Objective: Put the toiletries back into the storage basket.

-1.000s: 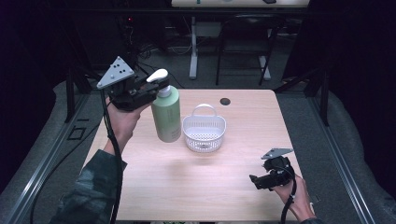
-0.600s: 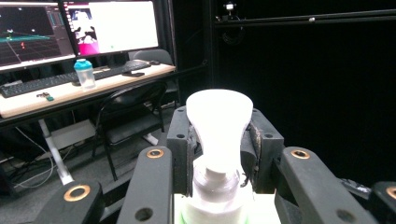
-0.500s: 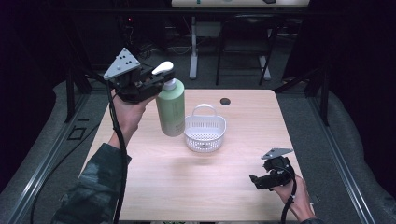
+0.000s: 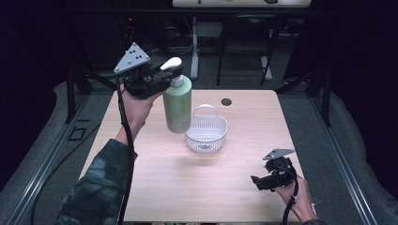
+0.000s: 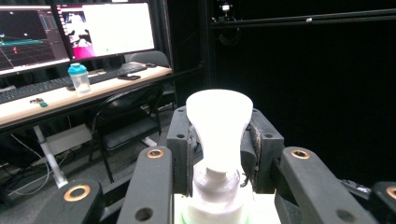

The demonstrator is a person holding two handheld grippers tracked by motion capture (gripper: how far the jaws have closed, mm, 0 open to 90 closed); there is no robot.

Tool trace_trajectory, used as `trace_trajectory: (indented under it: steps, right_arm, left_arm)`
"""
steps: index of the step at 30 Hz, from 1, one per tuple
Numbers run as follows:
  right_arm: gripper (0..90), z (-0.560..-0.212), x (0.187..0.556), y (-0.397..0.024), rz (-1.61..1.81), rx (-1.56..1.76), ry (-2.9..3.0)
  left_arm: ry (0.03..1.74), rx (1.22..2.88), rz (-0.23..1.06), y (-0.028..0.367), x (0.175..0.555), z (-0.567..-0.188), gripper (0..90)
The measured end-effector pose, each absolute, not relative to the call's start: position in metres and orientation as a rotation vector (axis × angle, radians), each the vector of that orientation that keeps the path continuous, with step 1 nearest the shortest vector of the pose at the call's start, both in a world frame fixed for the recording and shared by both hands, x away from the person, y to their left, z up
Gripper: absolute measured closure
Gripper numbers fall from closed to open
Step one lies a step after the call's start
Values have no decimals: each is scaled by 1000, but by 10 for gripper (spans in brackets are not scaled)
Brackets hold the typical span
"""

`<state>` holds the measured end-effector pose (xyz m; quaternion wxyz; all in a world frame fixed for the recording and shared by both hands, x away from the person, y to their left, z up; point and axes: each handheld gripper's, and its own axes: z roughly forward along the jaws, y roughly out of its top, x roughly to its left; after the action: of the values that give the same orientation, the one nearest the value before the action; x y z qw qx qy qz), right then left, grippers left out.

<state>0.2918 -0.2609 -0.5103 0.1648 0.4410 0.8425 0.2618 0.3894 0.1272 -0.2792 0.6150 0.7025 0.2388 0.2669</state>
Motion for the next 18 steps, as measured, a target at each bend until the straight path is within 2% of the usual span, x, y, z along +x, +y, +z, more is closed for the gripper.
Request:
trace_trajectory:
  steps: [18]
  right_arm:
    - [74,-511,292,-261,750,1257,2405]
  left_arm:
    - [537,1629,603,109,401,-277,674]
